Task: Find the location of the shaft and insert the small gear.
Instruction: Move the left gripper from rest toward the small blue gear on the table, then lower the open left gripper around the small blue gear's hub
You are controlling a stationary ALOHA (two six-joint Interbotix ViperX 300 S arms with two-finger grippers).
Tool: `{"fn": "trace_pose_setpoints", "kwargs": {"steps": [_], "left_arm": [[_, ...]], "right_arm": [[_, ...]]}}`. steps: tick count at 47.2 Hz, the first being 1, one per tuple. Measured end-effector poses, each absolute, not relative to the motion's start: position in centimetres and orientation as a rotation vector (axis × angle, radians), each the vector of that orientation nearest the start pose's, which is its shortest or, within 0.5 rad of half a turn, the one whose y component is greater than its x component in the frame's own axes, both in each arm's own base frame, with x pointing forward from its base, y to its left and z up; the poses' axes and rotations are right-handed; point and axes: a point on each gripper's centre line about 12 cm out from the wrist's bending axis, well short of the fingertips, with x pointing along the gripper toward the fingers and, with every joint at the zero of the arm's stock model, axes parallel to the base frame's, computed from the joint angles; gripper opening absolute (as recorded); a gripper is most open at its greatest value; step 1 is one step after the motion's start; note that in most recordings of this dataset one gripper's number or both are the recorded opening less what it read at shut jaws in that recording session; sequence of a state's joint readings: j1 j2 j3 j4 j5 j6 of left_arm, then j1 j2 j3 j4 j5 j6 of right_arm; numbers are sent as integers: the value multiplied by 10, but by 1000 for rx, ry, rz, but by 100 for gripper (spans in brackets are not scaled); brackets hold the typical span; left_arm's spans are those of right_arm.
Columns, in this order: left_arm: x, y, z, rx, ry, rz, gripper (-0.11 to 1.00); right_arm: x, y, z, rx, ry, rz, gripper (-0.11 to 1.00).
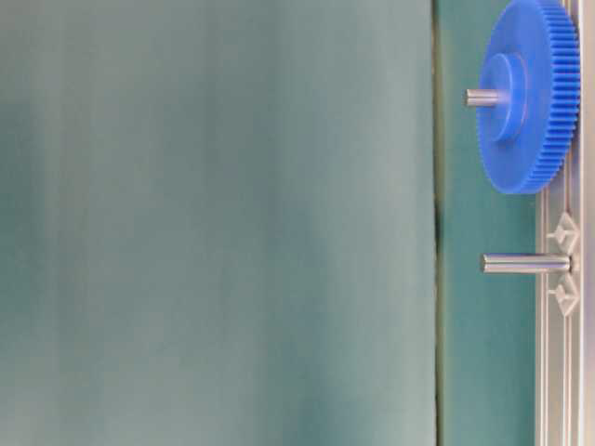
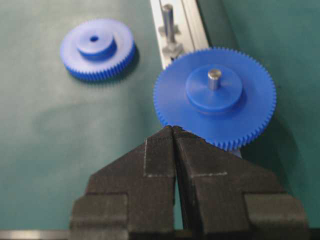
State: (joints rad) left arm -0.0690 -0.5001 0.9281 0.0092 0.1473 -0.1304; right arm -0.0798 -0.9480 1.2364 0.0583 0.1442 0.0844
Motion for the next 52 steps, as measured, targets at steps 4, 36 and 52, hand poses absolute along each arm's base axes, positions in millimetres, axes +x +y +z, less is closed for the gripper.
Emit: {"fn": "trace_pose_setpoints", "kwargs": {"steps": [4,36,52], "left_arm": [[285,-19,224,-104,633,-24,1],[324,-28,197,-81,922,-18,1],[347,-34,185,-73,978,-22,1]], "right_arm": [[185,-14,215,165,434,-104,3],[180,-16,201,178,470,-122,3],[179,-16,199,180,473,-124,3]]}}
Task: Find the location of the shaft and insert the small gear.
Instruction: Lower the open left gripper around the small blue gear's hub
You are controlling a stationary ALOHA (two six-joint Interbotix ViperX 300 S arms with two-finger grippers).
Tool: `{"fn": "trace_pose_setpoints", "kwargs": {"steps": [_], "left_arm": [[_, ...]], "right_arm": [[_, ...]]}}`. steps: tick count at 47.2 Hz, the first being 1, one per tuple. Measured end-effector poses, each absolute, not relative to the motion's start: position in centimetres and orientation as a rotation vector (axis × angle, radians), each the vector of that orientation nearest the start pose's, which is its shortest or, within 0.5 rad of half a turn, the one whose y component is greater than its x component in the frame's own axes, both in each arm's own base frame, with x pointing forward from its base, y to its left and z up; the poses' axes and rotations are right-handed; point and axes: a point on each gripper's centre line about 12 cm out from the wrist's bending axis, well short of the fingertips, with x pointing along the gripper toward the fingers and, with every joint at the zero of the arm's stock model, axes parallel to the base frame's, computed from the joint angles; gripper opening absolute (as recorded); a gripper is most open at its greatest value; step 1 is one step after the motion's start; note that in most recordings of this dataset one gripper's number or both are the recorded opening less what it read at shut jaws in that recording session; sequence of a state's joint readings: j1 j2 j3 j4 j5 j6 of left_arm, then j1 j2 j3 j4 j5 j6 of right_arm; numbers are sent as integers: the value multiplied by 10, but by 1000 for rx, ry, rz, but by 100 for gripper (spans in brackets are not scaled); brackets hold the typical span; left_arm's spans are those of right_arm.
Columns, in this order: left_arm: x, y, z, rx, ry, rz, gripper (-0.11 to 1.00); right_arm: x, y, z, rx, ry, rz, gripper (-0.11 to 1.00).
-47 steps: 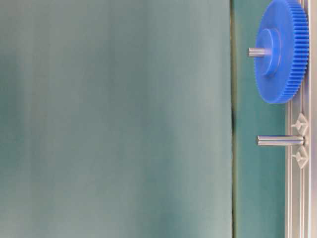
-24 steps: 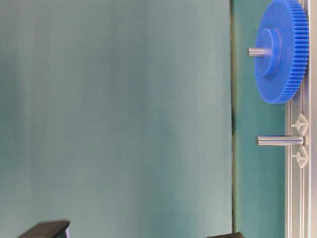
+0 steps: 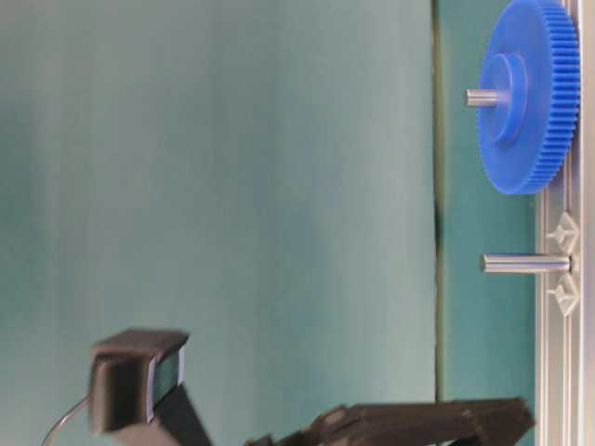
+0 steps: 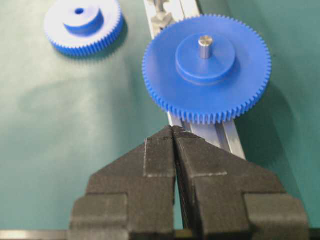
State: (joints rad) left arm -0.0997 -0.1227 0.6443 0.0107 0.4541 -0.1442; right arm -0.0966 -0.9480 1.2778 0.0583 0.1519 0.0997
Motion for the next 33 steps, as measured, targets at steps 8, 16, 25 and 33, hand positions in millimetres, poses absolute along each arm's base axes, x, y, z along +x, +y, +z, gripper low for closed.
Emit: {"fn": "trace_pose_setpoints", "kwargs": {"steps": [8,16,25,33], "left_arm": [[358,-39,179,-64,1017,-27,1],[366,-43,168,-52,1101,-27,1],[375,-44,160,-41,1182,-23,1],[386,-48,158,-22,1200,-35,1]], "right_arm": [[179,-17,198,178,472,-125,3],[178,-16,198,181,467,-124,3],[178,-17,198,181,467,-126,3],[177,-16,196,181,475,-126,3]]}}
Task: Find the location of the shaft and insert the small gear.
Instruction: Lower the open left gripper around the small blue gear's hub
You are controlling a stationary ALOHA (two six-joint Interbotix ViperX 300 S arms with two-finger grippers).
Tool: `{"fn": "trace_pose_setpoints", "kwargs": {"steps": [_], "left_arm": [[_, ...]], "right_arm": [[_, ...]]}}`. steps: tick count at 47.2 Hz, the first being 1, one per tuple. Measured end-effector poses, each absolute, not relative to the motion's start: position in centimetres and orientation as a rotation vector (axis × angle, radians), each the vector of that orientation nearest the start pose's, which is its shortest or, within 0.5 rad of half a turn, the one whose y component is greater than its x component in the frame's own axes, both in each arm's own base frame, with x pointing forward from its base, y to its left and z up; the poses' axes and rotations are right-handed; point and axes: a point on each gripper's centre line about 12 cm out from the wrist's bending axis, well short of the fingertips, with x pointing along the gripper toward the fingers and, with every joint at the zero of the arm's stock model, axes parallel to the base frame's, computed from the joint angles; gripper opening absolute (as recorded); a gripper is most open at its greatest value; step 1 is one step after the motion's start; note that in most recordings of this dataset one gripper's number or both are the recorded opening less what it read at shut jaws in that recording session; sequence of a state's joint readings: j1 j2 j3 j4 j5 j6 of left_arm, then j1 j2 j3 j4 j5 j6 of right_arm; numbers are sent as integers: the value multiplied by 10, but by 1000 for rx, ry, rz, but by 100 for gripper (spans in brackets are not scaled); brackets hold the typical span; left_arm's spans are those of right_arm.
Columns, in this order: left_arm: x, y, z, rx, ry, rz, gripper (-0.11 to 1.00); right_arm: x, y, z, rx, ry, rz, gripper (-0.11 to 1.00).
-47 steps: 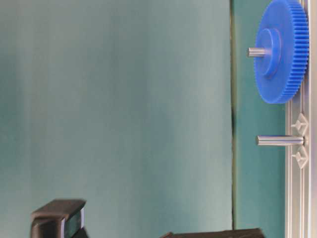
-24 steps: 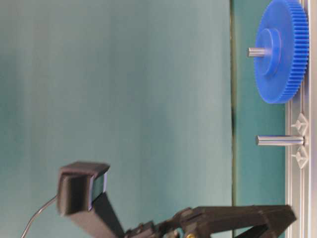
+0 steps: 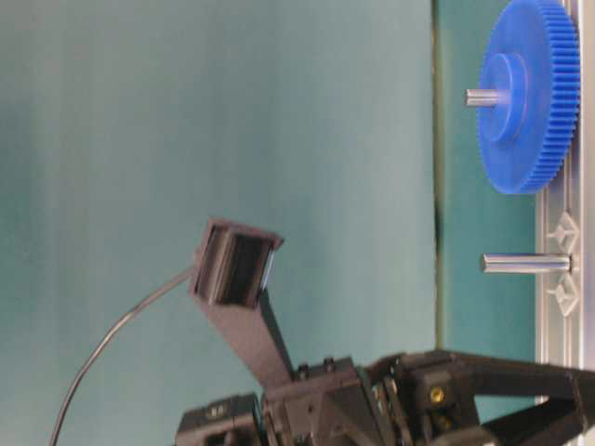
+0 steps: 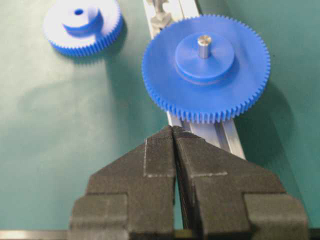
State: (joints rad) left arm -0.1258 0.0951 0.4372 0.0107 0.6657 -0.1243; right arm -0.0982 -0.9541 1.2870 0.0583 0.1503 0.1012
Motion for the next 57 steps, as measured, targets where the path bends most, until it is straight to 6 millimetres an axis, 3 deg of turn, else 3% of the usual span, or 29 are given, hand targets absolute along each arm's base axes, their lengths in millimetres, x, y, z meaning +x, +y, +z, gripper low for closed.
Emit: {"fn": "trace_pose_setpoints", "kwargs": {"steps": [27,50,57], "left_arm": [[406,-53,156,30,1240,-68,1],[407,-54,155,55,1245,-85,1],[406,-54,153,64,1263,-89,6]], "right_arm": [[175,-16,191,182,488,-127,3],[174,-16,190,181,490,-127,3],[174,-16,188,182,494,-127,3]]}}
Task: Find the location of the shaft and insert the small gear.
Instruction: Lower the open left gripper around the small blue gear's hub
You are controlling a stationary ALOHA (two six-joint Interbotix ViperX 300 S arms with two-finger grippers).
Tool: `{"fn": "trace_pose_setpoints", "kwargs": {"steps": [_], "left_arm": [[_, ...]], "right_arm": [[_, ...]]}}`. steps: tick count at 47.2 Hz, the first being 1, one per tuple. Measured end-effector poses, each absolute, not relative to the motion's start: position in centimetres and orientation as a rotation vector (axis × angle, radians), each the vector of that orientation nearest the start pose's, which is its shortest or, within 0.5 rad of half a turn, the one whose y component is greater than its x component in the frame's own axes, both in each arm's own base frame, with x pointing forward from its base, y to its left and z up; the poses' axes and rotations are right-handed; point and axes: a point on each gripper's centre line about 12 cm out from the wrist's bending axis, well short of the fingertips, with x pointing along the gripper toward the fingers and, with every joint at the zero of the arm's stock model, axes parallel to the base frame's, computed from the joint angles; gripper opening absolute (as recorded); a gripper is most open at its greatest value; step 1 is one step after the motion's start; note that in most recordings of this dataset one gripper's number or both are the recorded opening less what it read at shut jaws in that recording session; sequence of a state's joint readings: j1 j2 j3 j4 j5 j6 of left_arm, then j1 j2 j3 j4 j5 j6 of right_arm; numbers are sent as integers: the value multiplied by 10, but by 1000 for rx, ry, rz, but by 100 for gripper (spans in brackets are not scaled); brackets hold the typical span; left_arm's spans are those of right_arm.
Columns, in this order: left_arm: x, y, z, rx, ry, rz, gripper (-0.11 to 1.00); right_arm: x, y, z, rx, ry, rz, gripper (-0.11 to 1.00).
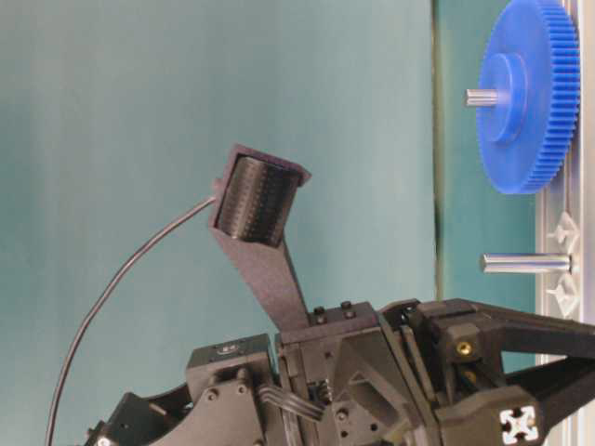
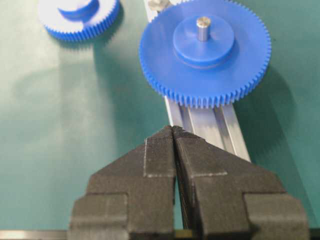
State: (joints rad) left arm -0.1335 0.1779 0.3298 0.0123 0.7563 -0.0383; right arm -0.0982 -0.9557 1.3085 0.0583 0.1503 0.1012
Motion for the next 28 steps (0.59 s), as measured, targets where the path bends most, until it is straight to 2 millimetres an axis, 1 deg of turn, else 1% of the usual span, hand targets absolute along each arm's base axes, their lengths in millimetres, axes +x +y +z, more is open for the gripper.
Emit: {"fn": "trace_pose_setpoints", "kwargs": {"steps": [2,5,14,16,18,20,28], "left_arm": [[406,-54,154,64,1263,-89,10],[406,-54,154,62,1264,-87,23],[408,-54,153,56,1262,-84,78],[408,-54,152,56,1262,-84,86],[408,-54,152,55,1262,-83,92],[408,-54,150,56,1263,-84,94],[411,-55,147,60,1266,-87,94]], "right_arm": [[174,-16,188,182,493,-127,3],[174,-16,189,182,491,-127,3],[173,-16,190,182,484,-127,3],[173,-16,191,182,479,-126,3],[172,-16,190,182,479,-126,3],[173,-16,191,182,476,-126,3],[172,-16,193,180,467,-125,3]]}}
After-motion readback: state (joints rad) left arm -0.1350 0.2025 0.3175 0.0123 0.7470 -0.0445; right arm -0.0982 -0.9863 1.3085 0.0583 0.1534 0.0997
